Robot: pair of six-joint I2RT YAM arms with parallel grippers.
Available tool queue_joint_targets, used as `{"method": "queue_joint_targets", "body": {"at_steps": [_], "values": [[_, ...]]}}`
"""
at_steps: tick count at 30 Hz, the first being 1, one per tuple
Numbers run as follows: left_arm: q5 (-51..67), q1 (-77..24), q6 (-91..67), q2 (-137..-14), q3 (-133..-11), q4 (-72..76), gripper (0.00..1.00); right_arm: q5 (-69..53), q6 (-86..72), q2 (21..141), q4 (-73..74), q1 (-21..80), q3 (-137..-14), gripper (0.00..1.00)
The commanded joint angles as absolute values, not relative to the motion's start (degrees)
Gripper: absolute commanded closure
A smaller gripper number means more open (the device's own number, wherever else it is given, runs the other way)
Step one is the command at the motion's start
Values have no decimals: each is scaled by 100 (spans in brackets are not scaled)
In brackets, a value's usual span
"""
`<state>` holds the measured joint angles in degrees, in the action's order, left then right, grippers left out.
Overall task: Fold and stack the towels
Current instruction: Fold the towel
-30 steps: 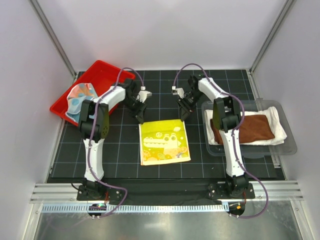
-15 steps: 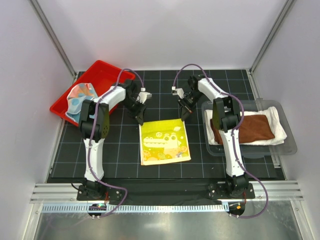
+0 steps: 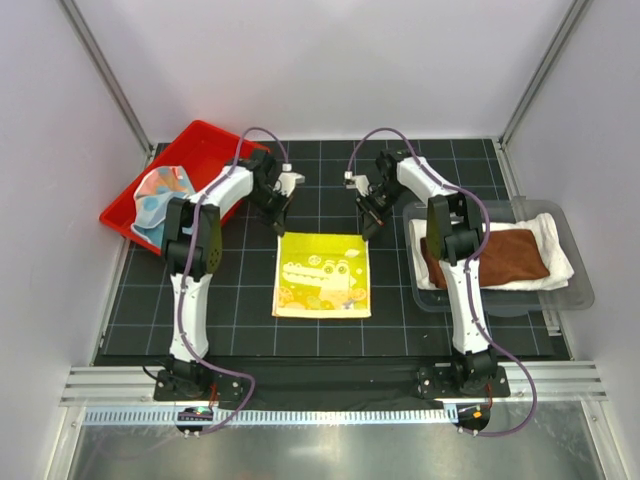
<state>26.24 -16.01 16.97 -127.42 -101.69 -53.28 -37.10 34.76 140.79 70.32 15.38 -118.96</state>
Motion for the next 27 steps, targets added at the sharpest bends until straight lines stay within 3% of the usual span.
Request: {"method": "queue_joint_targets", "body": {"at_steps": [1, 12, 17, 27], "values": [[2408, -1600, 1775, -12893, -10660, -5264, 100, -3559, 3243, 13588, 6443, 1529, -11707, 99], [2321, -1600, 2004, -13386, -11575, -5696, 100, -2857, 2883, 13352, 5530, 1520, -11391, 99], [1978, -1591, 1960, -12702, -10787, -4862, 100, -2496, 2733, 12631, 4538, 1450, -10594, 99], [1819, -1582, 1846, -12033, -10407, -4395, 100, -2514, 2514, 11506, 3235, 1424, -9291, 99]]}}
